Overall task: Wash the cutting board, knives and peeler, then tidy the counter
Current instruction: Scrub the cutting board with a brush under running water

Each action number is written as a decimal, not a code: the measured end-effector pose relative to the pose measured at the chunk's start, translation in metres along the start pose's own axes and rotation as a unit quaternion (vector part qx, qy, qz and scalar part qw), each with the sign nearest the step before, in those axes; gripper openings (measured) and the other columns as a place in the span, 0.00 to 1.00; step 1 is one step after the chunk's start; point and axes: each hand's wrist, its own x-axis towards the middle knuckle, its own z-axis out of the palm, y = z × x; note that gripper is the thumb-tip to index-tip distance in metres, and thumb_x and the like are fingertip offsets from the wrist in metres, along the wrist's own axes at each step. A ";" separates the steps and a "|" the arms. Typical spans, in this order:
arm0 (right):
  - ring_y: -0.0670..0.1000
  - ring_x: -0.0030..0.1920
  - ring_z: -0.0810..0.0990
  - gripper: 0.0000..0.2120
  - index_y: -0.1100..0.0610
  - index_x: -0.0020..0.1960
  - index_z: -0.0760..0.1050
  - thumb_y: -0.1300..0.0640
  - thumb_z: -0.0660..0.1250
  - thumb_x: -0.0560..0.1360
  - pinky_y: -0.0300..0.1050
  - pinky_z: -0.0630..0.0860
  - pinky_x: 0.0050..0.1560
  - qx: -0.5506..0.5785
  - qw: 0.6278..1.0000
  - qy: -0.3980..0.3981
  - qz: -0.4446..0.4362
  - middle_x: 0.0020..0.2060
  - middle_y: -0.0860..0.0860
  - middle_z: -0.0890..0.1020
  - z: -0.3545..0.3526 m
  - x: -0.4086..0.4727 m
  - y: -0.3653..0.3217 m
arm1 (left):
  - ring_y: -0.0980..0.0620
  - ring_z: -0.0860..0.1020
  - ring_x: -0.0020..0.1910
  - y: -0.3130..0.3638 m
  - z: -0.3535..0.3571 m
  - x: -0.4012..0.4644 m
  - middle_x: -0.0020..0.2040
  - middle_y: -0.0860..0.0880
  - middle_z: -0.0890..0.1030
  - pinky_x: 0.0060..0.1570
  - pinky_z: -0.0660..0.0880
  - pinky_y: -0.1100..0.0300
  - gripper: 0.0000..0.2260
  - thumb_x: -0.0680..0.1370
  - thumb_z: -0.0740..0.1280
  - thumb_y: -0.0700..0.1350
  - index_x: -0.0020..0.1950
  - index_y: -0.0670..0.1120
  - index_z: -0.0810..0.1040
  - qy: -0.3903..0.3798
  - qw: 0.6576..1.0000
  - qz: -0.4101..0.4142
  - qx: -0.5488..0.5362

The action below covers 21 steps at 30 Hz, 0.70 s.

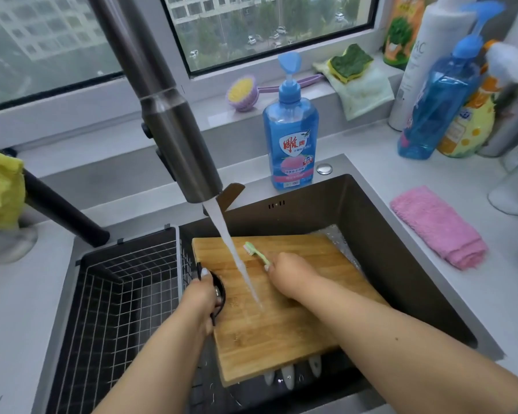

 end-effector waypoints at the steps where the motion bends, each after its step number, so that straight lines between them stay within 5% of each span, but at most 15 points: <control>1: 0.54 0.47 0.77 0.17 0.54 0.67 0.72 0.51 0.55 0.82 0.44 0.72 0.43 -0.009 1.000 -0.003 0.003 0.47 0.52 0.78 0.000 -0.001 -0.001 | 0.48 0.71 0.30 -0.001 -0.001 0.000 0.30 0.46 0.69 0.45 0.77 0.49 0.21 0.82 0.53 0.60 0.65 0.47 0.71 0.001 1.000 0.002 -0.003; 6: 0.54 0.47 0.80 0.23 0.48 0.73 0.64 0.58 0.62 0.80 0.50 0.80 0.48 0.047 0.991 -0.053 -0.111 0.51 0.52 0.80 0.012 -0.013 -0.040 | 0.49 0.70 0.29 -0.005 0.000 0.001 0.30 0.46 0.69 0.39 0.74 0.53 0.18 0.83 0.53 0.58 0.60 0.47 0.71 -0.006 1.000 0.015 -0.015; 10: 0.54 0.48 0.78 0.16 0.51 0.68 0.70 0.52 0.55 0.82 0.49 0.78 0.50 0.055 0.997 0.003 -0.044 0.51 0.53 0.80 0.002 0.022 -0.035 | 0.49 0.70 0.29 -0.003 0.002 -0.004 0.31 0.46 0.69 0.39 0.74 0.53 0.16 0.82 0.53 0.58 0.55 0.48 0.71 -0.009 0.999 0.025 -0.022; 16: 0.53 0.48 0.79 0.18 0.48 0.72 0.67 0.53 0.57 0.82 0.50 0.79 0.49 0.099 0.987 -0.031 -0.120 0.52 0.52 0.80 0.012 0.005 -0.038 | 0.49 0.69 0.29 -0.004 0.000 0.000 0.30 0.46 0.69 0.36 0.72 0.55 0.17 0.83 0.53 0.58 0.55 0.47 0.71 -0.008 0.999 0.041 -0.005; 21: 0.54 0.45 0.78 0.15 0.56 0.61 0.75 0.50 0.56 0.82 0.45 0.73 0.41 0.027 0.997 0.042 0.052 0.47 0.53 0.79 0.004 0.039 0.037 | 0.46 0.73 0.35 -0.006 -0.001 0.004 0.34 0.44 0.71 0.48 0.77 0.47 0.17 0.83 0.52 0.58 0.57 0.47 0.73 -0.004 0.999 0.032 -0.009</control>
